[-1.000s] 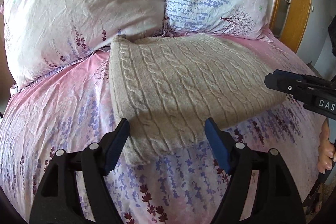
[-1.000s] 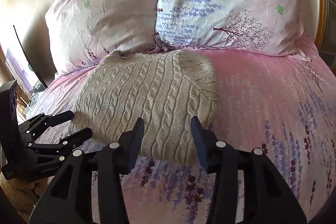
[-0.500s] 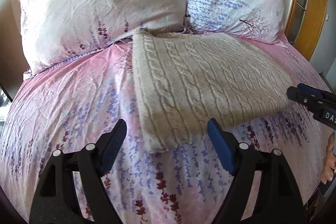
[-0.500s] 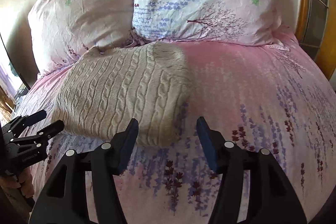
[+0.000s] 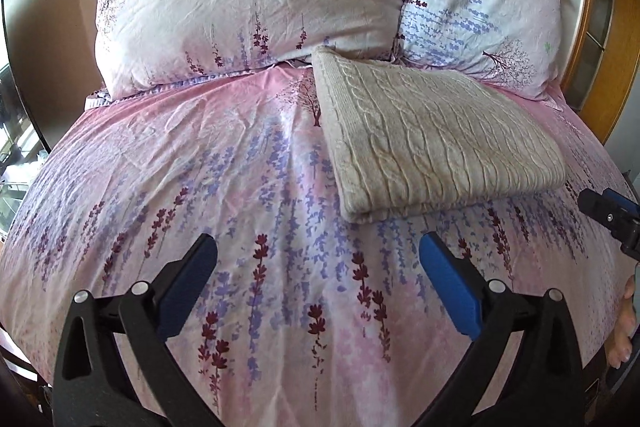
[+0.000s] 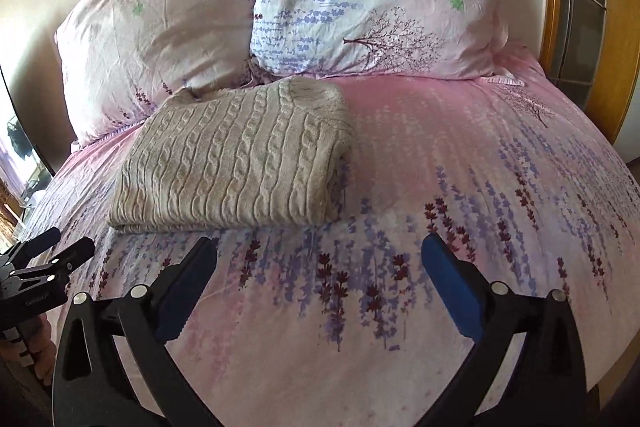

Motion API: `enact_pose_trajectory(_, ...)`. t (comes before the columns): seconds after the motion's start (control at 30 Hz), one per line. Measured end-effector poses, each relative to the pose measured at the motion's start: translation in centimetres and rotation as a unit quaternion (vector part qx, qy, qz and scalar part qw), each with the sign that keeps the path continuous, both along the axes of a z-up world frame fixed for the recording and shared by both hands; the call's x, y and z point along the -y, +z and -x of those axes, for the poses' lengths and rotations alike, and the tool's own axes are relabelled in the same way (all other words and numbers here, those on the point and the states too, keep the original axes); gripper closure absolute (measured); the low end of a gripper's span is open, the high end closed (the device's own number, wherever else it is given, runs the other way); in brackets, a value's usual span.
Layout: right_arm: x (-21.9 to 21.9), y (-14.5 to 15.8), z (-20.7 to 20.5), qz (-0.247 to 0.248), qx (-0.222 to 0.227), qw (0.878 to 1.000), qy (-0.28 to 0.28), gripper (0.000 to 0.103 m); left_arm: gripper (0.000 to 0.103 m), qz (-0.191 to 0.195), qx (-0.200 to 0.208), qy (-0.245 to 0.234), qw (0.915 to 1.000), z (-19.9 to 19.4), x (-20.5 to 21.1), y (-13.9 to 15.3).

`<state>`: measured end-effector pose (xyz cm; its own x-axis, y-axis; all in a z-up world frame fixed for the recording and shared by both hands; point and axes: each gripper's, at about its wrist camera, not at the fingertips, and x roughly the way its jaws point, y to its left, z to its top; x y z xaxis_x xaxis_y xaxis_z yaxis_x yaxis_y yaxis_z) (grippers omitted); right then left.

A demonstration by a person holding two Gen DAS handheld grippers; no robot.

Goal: Fold small clothes

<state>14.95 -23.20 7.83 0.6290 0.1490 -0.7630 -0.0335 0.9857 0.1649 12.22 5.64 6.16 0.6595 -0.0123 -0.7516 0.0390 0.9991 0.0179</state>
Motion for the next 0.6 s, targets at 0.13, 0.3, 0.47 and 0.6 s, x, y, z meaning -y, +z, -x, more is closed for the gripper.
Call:
enact_pose_trajectory(0.13,-1.2,-1.4,0.1,0.0,-0.024,1.0,0.008,0.001,0.002,-0.002,-0.023,0.0,0.9997,-0.3,0.7,-1.1)
enact_pose_trajectory(0.3,-1.9,-2.2,0.1,0.006,-0.038,0.999,0.006,0.001,0.002,-0.018,-0.037,-0.008,0.9991,-0.6,1.5,-2.0)
enact_pose_trajectory(0.47,-2.1,-2.8,-0.1,-0.005,-0.058,0.998,-0.006,0.001,0.002,-0.013,-0.047,-0.008,0.9988,-0.9,1.6,-2.5)
enact_pose_trajectory(0.6,-2.2,-3.5,-0.5,-0.002,-0.076,0.997,-0.013,0.001,0.002,-0.014,-0.057,-0.005,0.9982,-1.3,1.6,-3.0)
